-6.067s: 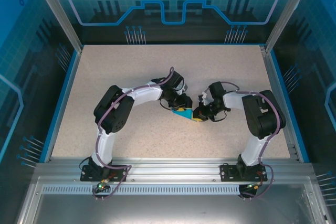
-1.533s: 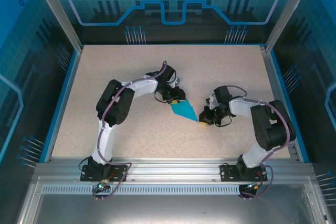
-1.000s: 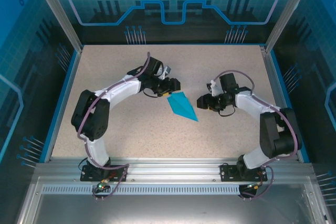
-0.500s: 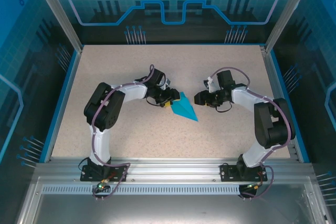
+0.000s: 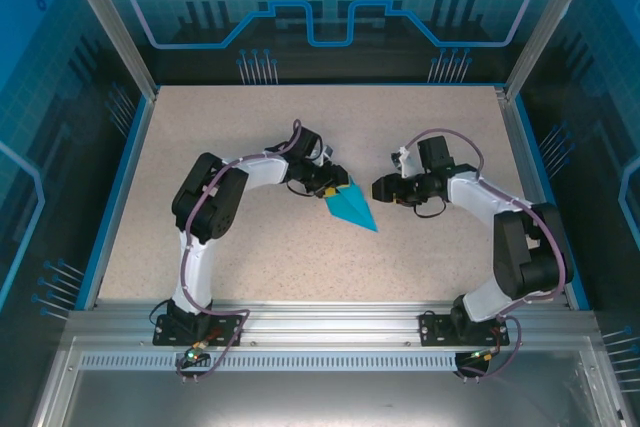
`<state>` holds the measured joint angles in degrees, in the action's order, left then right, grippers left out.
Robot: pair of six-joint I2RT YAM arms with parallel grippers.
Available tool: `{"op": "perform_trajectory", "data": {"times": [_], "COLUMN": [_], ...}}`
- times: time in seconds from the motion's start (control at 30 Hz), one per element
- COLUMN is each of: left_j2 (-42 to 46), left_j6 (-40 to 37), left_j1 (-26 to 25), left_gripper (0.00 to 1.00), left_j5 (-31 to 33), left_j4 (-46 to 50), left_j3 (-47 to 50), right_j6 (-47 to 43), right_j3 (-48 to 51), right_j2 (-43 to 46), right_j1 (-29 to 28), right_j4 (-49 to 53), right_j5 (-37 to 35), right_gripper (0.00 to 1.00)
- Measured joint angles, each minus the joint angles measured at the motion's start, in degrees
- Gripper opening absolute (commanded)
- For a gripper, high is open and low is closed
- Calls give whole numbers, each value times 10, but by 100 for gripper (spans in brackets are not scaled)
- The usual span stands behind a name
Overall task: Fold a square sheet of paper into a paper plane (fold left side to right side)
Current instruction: Turn over the paper at the center of the table.
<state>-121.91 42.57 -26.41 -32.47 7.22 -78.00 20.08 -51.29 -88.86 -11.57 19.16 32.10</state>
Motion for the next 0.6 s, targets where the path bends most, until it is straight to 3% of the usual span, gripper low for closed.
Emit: {"op": "perform_trajectory", "data": {"times": [0.07, 0.27, 0.6], "left_j2": [0, 11, 152], "left_j6": [-2, -10, -63], "left_j1": [0, 0, 0], "left_gripper": [19, 4, 3], "left_j5": [-2, -1, 7], "left_j4": [-3, -4, 14], "left_j3": [0, 0, -32], "right_j6": [16, 68, 114], "right_j3": [21, 93, 92], "right_j2": [13, 110, 151], "right_j1": [4, 57, 154], "right_j4": [-23, -74, -153], "right_j5": [9, 42, 177], "right_gripper": [64, 98, 99]}}
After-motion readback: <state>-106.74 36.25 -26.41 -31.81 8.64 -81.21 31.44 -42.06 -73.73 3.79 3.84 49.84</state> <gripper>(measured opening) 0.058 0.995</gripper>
